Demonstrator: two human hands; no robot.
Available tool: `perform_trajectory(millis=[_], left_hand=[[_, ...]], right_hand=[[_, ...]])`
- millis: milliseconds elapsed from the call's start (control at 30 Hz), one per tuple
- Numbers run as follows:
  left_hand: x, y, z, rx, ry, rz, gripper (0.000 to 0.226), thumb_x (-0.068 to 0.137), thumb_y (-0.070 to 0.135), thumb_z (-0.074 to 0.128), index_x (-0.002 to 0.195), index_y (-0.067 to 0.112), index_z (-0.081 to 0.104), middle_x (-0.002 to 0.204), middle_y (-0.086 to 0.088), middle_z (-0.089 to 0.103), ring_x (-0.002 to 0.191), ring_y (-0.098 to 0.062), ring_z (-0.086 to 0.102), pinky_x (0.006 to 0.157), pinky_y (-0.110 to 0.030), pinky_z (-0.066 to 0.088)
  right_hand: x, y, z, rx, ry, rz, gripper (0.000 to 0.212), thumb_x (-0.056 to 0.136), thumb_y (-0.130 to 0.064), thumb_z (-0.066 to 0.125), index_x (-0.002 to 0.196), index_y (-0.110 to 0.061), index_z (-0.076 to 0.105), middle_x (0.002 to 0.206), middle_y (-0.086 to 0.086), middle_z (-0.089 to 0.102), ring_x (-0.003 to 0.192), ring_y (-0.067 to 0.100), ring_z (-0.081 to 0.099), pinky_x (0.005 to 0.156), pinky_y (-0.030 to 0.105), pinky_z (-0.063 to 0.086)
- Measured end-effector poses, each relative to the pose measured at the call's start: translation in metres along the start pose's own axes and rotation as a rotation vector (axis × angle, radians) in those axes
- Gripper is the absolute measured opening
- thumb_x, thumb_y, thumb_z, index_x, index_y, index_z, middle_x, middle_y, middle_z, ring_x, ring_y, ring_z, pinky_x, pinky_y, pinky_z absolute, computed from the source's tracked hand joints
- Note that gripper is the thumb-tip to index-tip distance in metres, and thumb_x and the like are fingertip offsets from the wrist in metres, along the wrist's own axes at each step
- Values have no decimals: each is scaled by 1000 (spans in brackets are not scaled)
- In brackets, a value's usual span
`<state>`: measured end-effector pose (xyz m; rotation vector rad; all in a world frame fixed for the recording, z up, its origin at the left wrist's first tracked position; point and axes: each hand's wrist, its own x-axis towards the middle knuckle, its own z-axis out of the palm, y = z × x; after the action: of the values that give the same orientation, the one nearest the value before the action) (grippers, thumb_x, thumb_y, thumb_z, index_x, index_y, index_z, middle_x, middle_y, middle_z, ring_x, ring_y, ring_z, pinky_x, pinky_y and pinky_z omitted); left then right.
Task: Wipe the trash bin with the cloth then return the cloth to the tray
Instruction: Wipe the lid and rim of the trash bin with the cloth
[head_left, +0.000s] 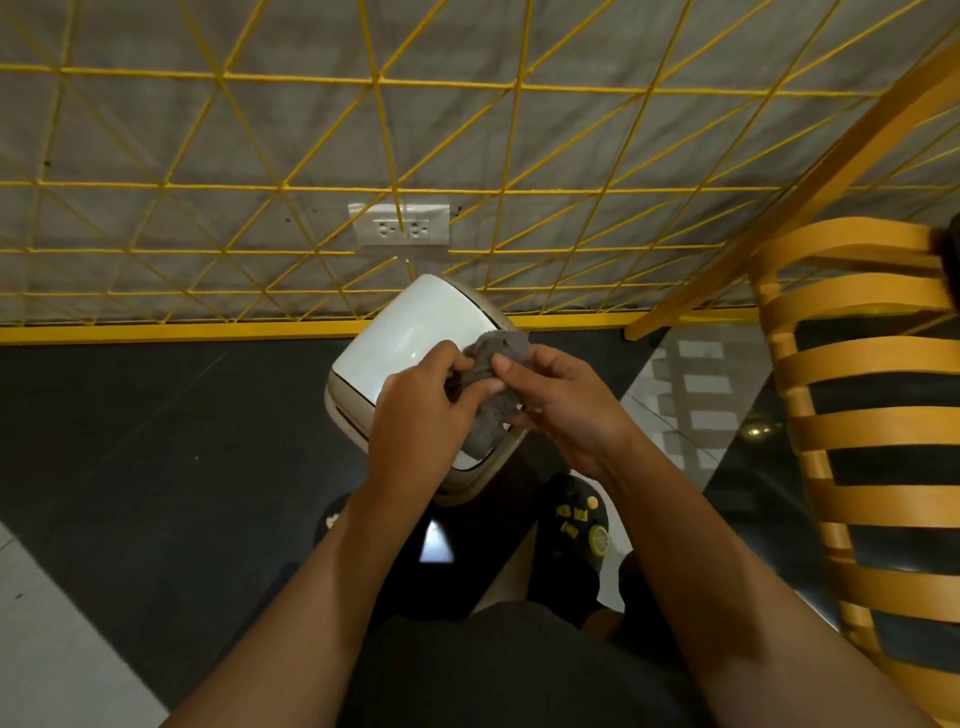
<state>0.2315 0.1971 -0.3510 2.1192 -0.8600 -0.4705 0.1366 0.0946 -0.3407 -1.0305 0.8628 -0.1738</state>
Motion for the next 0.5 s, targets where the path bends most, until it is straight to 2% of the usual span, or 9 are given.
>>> perform_trajectory(millis=[100, 133, 167, 200, 267, 333, 400, 500], left_hand=[[4, 2, 4, -14, -19, 41, 25, 88, 39, 55, 80, 17, 66, 68, 8, 61, 69, -14, 59, 59, -12, 38], [6, 2, 5, 23, -10, 56, 30, 91, 40, 49, 84, 17, 68, 72, 5, 63, 74, -17, 60, 61, -12, 35], [7, 1, 8, 89, 6, 65, 34, 93, 41, 44, 93, 17, 68, 85, 1, 67, 86, -21, 60, 69, -15, 33], [7, -1, 12, 190, 26, 59, 37, 94, 42, 41, 107, 17, 65, 106, -4, 66, 103, -25, 56, 82, -22, 33], [4, -7, 20, 527, 92, 5, 53, 91, 51, 41, 131, 18, 47, 137, -13, 45, 124, -32, 40, 98, -41, 29], [-3, -12, 23, 768, 78, -78, 80, 81, 64, 47, 141, 14, 29, 145, -22, 30, 130, -36, 33, 102, -47, 26], [-6, -19, 20, 798, 4, -100, 101, 72, 65, 58, 145, 8, 17, 146, -28, 22, 132, -39, 27, 104, -50, 23], [-4, -27, 11, 774, -48, -69, 109, 67, 57, 68, 145, 4, 13, 144, -32, 19, 133, -42, 23, 104, -54, 20]], right_hand=[[0, 1, -9, 3, 58, -13, 20, 90, -14, 55, 106, -4, 63, 90, 5, 68, 76, 10, 68, 61, 21, 54], [1, 2, -12, 17, 95, -15, 22, 90, -14, 54, 107, -2, 62, 90, 7, 68, 75, 11, 67, 60, 21, 54], [2, 3, -17, 40, 137, -19, 24, 91, -14, 52, 109, -1, 61, 95, 10, 68, 80, 14, 67, 64, 23, 55], [4, 3, -22, 79, 176, -22, 26, 93, -15, 51, 111, 0, 59, 100, 14, 67, 87, 18, 65, 71, 27, 54], [6, 1, -33, 204, 193, -28, 27, 96, -18, 44, 117, -5, 56, 108, 13, 65, 98, 21, 62, 80, 31, 52], [8, -2, -42, 296, 158, -28, 27, 99, -22, 37, 117, -14, 55, 109, 8, 64, 100, 18, 62, 77, 28, 53], [7, -4, -48, 380, 158, -7, 30, 100, -26, 32, 118, -16, 53, 109, 6, 63, 98, 16, 62, 74, 29, 54], [8, -1, -55, 520, 159, 67, 35, 100, -26, 32, 127, -11, 49, 120, 12, 59, 109, 25, 59, 92, 41, 48]])
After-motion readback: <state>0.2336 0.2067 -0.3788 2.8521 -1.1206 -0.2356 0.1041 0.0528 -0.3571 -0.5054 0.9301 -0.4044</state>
